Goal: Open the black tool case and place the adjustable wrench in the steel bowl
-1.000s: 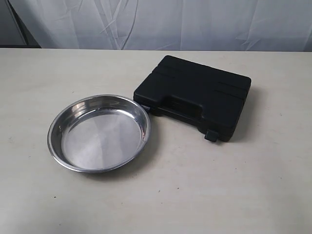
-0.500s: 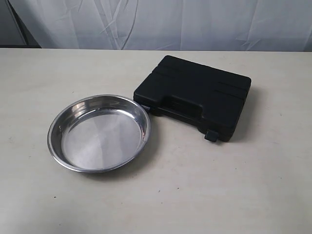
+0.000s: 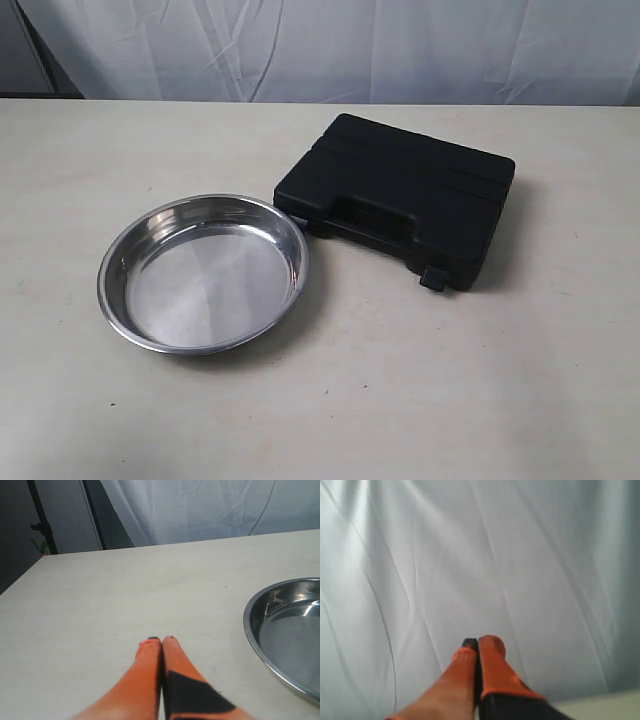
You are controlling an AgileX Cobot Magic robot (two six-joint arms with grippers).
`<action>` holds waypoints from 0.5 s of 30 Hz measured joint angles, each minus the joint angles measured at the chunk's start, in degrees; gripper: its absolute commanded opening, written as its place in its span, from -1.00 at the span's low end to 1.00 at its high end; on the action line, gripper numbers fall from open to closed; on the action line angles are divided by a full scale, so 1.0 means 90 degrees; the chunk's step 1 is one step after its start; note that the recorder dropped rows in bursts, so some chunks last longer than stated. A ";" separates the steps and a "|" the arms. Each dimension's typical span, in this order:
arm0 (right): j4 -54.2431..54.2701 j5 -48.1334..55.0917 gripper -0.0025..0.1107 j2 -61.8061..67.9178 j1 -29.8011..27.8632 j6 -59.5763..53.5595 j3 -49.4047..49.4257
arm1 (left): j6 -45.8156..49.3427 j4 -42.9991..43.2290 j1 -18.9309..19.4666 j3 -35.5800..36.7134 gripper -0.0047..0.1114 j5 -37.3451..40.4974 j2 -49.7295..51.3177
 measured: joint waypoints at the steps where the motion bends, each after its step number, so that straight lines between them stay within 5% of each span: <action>1: -0.0139 0.0584 -0.97 0.0529 0.0000 -0.0012 -0.0344 | 0.0000 0.0000 0.0000 0.0000 -0.91 0.0000 0.0000; 8: 0.0162 0.4681 -0.97 0.5256 0.0768 -0.1899 -0.3389 | 0.0000 0.0000 0.0000 0.0000 -0.91 0.0000 0.0000; 12: 0.0228 0.5801 -0.96 0.7429 0.1657 -0.2453 -0.4897 | 0.0000 0.0000 0.0000 0.0000 -0.91 0.0000 0.0000; 15: -0.0226 0.6310 -0.71 0.8751 0.2264 -0.2575 -0.5732 | 0.0000 0.0000 0.0000 0.0000 -0.91 0.0000 0.0000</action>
